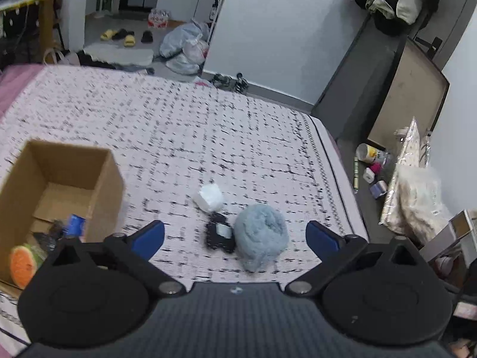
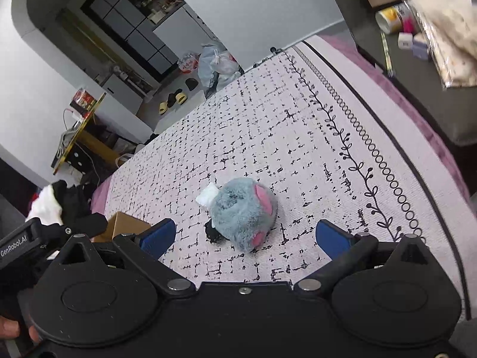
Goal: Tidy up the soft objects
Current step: 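Move both tools to the grey plush and close the right tool on it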
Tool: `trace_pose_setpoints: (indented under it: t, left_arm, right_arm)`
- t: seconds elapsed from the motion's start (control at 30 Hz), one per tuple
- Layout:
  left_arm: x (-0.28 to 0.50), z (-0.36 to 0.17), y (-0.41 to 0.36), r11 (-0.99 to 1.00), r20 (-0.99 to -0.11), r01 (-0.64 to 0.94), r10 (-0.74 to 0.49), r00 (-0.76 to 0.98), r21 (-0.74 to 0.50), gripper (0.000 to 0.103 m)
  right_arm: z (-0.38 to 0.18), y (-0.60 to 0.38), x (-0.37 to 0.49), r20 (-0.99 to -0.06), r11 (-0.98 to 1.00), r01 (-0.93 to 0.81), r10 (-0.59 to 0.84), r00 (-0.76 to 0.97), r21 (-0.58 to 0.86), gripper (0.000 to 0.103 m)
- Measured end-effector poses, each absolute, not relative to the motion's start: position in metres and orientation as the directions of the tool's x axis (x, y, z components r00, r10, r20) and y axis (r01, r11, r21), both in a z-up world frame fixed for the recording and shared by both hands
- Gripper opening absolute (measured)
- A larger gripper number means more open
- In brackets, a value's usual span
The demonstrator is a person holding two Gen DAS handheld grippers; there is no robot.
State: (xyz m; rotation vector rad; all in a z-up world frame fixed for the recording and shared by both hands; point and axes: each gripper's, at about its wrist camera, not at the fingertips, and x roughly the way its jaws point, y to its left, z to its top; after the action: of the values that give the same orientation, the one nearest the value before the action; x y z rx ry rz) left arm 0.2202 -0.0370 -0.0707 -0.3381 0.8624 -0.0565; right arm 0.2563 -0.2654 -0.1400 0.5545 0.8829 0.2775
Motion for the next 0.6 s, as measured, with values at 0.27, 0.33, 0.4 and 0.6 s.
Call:
trace_pose_setpoints:
  t: [0.27, 0.33, 0.4, 0.6]
  left_arm:
    - [0.245, -0.096, -0.049, 0.93, -0.754, -0.118, -0.203, 0.625, -0.349, 0.081]
    - [0.253, -0.103, -0.051, 0.925, -0.762, -0.123, -0.216, 0.611, -0.36, 0.07]
    - [0.26, -0.111, -0.053, 0.92, -0.771, -0.131, -0.224, 0.597, -0.369, 0.064]
    - [0.278, -0.133, -0.057, 0.9, -0.779, -0.154, -0.256, 0.572, -0.408, 0.048]
  right_arm:
    - [-0.175, -0.273, 0.283, -0.634, 0.761, 0.067, 0.486, 0.601, 0.646, 0.083]
    - [-0.185, -0.272, 0.291, -0.635, 0.744, 0.084, 0.499, 0.59, 0.663, 0.075]
    - [-0.193, -0.272, 0.297, -0.63, 0.727, 0.096, 0.513, 0.583, 0.68, 0.072]
    - [-0.21, -0.266, 0.313, -0.612, 0.695, 0.095, 0.55, 0.568, 0.712, 0.061]
